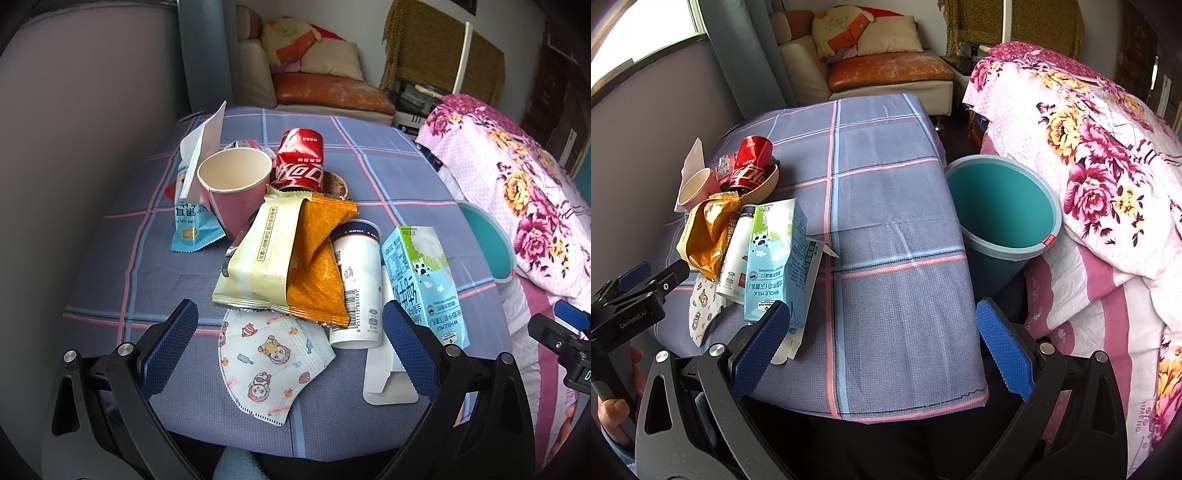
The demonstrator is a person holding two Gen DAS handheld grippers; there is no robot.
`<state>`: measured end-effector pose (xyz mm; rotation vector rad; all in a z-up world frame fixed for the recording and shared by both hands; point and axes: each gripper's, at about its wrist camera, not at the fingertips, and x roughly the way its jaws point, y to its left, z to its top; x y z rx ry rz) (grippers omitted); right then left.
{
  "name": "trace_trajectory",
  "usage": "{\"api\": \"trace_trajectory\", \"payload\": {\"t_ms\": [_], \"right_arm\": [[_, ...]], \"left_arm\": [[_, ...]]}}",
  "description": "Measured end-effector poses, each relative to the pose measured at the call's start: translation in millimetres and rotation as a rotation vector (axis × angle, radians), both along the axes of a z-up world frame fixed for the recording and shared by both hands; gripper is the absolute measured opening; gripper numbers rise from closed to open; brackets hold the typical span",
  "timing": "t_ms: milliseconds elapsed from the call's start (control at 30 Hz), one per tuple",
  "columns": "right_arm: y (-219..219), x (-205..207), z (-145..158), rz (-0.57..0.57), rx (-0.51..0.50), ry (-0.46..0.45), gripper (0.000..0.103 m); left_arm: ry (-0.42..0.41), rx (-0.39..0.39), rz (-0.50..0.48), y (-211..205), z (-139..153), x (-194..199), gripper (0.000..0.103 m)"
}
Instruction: Collect trash
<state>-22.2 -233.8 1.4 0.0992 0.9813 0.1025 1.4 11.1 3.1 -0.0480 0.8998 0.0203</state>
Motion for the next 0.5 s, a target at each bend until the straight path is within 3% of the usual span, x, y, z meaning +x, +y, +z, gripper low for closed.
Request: {"api": "trace_trajectory", "payload": {"t_ms": [500], "right_arm": [[-5.8, 1.6, -3.5, -0.017, 0.005, 0.012, 0.097]], "left_arm": [[0.008, 0.004, -0.006, -3.7, -2.9, 0.3, 0.099]]}}
